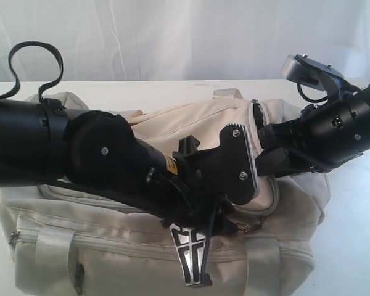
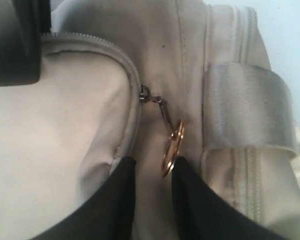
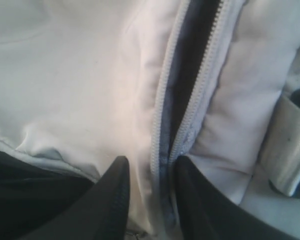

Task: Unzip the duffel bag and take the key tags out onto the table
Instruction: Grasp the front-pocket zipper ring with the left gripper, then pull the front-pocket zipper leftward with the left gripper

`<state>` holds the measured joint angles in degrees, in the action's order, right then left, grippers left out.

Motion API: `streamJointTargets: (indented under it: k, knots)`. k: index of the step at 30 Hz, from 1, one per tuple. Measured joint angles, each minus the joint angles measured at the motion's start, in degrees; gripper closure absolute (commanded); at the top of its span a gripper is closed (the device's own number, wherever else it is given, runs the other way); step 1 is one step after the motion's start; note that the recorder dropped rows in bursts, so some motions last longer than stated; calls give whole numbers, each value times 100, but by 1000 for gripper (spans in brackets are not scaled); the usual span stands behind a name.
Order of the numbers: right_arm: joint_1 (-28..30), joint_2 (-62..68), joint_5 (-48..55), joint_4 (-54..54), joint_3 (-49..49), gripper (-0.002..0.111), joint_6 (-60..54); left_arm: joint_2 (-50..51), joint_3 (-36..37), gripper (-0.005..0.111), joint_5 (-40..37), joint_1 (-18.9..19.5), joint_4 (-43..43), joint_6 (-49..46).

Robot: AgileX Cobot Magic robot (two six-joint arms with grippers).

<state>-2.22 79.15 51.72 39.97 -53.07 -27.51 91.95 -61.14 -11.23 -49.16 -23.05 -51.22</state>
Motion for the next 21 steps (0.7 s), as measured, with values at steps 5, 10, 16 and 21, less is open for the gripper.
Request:
streamJointTargets:
  k: [5,10,16,21]
  knots:
    - [0,0,0,0,0,78,0,0,0,75,20,-154,4,13]
    - [0,0,0,0,0,78,0,0,0,75,78,-244,13,1]
    - [0,0,0,0,0,78,0,11,0,79,140,-255,13,1]
    - [0,0,0,0,0,78,0,83,0,107,141,-255,13,1]
